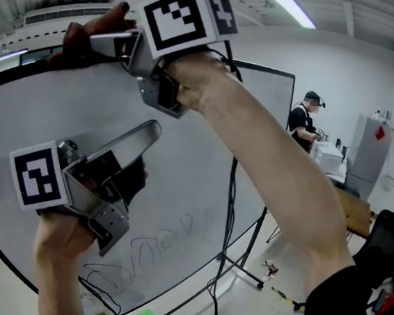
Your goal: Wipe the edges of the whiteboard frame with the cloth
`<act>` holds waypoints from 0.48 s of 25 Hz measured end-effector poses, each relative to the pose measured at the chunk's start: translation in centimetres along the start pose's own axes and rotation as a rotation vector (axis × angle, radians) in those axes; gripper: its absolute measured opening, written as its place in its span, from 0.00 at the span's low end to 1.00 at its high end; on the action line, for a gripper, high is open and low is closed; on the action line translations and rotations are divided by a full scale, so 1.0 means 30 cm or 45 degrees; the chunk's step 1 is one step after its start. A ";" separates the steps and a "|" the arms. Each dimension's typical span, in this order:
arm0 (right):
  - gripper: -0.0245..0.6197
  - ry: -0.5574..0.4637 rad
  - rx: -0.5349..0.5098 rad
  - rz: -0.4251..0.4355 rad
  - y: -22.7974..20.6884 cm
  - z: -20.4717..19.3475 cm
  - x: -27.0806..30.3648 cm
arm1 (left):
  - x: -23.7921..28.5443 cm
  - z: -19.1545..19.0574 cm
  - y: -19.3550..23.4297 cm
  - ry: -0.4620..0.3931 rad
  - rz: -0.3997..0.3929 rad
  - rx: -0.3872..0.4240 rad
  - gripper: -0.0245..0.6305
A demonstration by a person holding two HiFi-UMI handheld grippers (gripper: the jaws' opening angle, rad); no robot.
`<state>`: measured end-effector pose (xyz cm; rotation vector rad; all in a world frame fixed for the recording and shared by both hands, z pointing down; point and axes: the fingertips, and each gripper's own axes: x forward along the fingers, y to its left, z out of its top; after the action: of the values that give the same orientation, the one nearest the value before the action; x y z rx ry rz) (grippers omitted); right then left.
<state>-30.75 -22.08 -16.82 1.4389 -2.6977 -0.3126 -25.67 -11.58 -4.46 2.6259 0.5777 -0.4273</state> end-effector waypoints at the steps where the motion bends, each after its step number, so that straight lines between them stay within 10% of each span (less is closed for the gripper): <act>1: 0.16 -0.002 -0.004 -0.001 -0.001 0.000 -0.002 | 0.004 0.002 -0.004 -0.001 -0.011 0.005 0.03; 12: 0.16 0.021 -0.107 -0.033 0.011 -0.002 -0.019 | 0.011 0.015 -0.062 -0.018 -0.126 0.080 0.03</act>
<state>-30.69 -21.45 -16.69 1.4476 -2.6216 -0.4091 -26.32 -10.13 -5.58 2.6595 0.7021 -0.5020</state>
